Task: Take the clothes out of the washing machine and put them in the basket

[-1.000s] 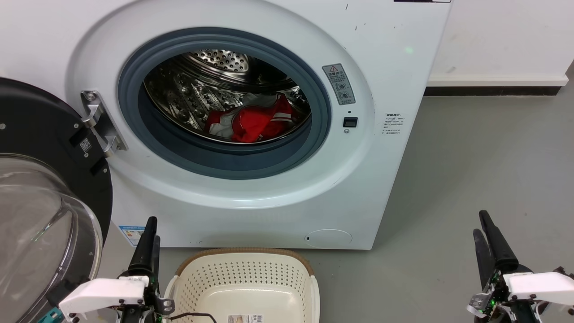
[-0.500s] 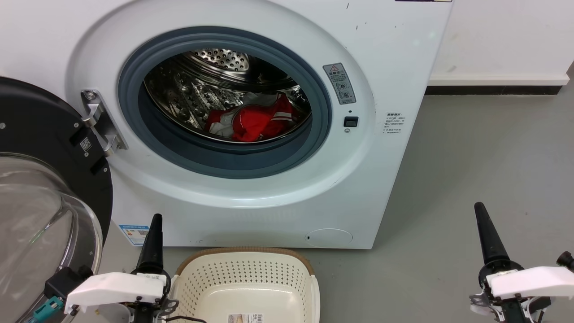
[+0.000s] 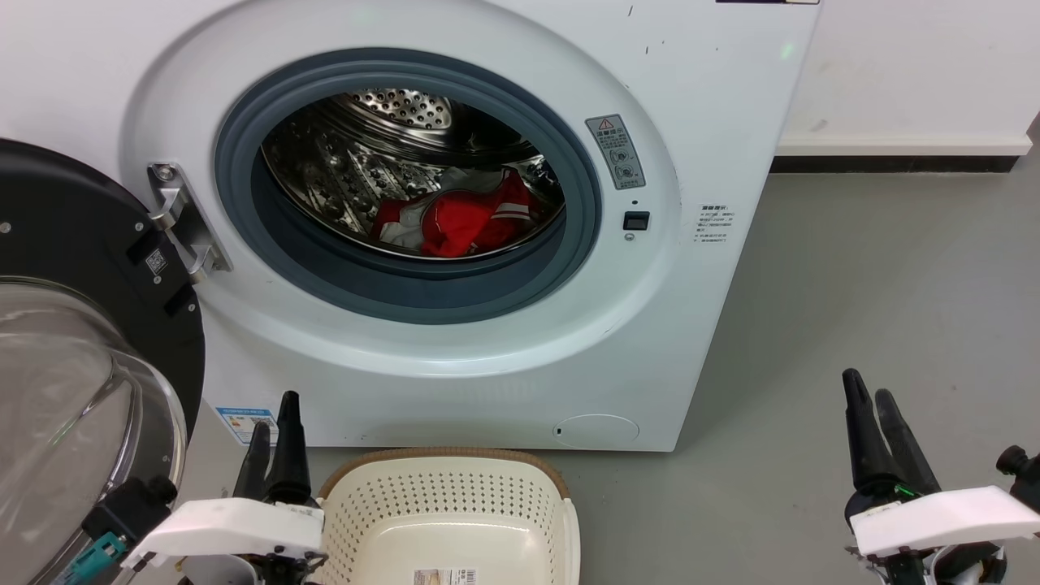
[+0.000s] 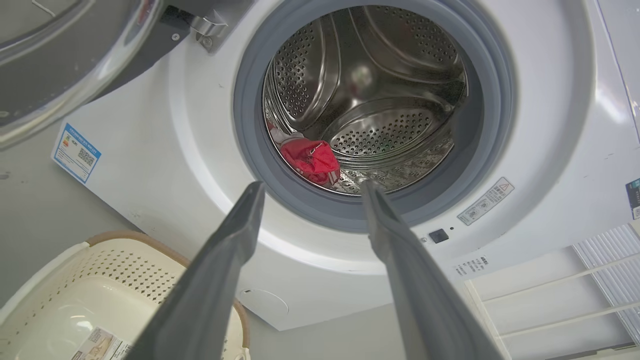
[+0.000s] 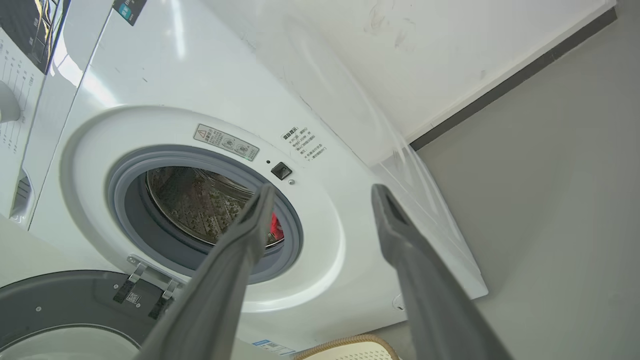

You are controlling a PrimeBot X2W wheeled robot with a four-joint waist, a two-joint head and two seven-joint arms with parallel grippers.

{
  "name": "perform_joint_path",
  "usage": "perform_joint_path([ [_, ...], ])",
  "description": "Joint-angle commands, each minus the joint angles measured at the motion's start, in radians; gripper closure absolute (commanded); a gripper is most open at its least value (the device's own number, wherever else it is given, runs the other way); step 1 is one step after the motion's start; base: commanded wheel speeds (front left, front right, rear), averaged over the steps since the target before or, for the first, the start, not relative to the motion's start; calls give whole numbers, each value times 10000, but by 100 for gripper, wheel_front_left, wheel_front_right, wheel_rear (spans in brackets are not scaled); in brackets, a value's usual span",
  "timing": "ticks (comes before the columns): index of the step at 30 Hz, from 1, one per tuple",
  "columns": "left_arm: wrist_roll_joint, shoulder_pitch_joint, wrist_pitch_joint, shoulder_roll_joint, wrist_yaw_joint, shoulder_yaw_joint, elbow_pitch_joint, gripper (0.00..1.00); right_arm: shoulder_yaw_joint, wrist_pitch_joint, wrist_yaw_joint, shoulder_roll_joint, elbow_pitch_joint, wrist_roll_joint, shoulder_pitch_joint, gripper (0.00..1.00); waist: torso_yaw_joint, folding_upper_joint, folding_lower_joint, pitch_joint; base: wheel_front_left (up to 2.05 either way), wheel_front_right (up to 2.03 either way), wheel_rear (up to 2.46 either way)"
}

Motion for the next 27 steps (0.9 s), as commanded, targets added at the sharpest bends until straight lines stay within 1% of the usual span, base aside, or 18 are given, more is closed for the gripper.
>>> perform_joint_path([
  [1, 390, -18, -106, 22, 47, -36, -206, 0, 31, -111, 0, -37, -266, -462, -27, 0, 1, 0, 0, -4, 0, 0, 0],
  [11, 1894, 155, -436, 25, 206, -200, -348, 0, 101, -432, 0, -38, -528, -2068, 160, 0, 17, 0, 0, -19, 0, 0, 0],
  [27, 3816, 397, -884, 29, 452, -365, -570, 0, 243, -893, 0, -38, -860, -4216, 437, 0, 11, 0, 0, -17, 0, 0, 0],
])
